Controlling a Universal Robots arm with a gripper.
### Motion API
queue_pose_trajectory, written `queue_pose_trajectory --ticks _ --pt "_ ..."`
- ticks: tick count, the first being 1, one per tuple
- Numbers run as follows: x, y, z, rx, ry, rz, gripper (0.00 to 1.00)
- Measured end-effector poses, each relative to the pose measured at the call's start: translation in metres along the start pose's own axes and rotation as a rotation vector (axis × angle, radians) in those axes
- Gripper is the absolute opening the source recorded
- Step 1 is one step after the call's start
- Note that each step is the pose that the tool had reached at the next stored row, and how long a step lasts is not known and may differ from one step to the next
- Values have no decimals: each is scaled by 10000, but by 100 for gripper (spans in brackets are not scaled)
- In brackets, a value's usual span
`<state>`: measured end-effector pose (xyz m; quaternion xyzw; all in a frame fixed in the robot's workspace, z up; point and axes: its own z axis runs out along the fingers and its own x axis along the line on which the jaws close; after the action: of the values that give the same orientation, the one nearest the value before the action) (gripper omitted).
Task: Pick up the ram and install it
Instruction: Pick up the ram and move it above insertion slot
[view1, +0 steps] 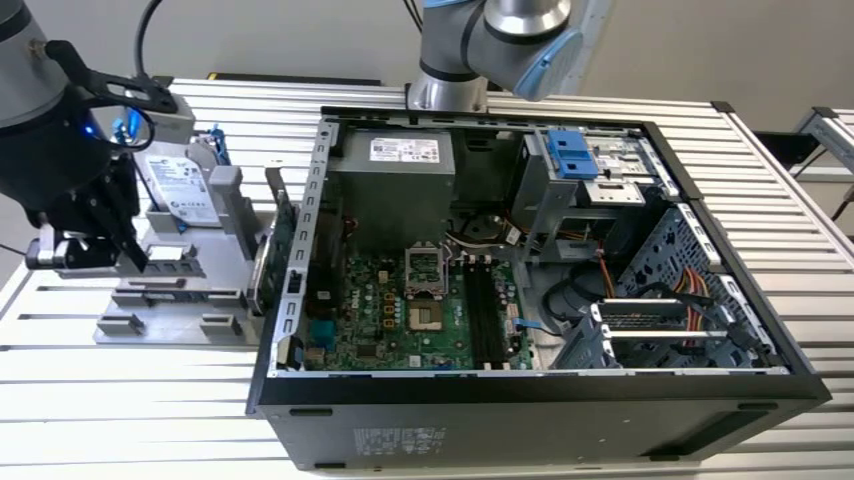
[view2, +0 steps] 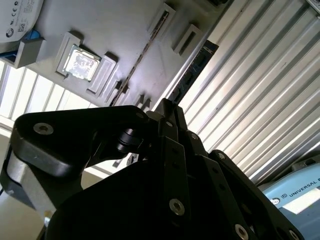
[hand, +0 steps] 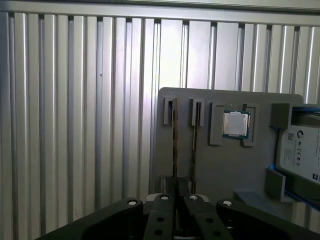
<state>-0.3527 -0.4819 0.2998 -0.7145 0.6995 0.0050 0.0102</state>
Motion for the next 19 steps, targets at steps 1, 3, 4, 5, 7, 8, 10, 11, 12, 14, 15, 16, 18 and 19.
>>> queue_pose_trajectory --ticks 1,3,4,5,7,8,10,11,12,14,15,16,18,19 --pt "0 0 -3 0 0 0 0" --pt "0 0 -6 2 -1 -1 0" --pt "0 0 -7 2 -1 0 0" --pt "0 0 -8 1 -1 -1 0" --pt "0 0 -11 1 -1 -1 0" --pt "0 0 -14 0 0 0 0" --pt "-1 0 -26 -2 2 0 0" --pt "-1 0 -31 0 0 0 0" --pt "-1 0 -40 0 0 0 0" --pt "-1 -1 -57 0 0 0 0" --pt "-1 -1 -66 0 0 0 0" --pt "-2 -1 -75 0 0 -1 0" --pt "-2 -1 -93 0 0 0 0" --pt "-2 -1 -100 1 0 0 0"
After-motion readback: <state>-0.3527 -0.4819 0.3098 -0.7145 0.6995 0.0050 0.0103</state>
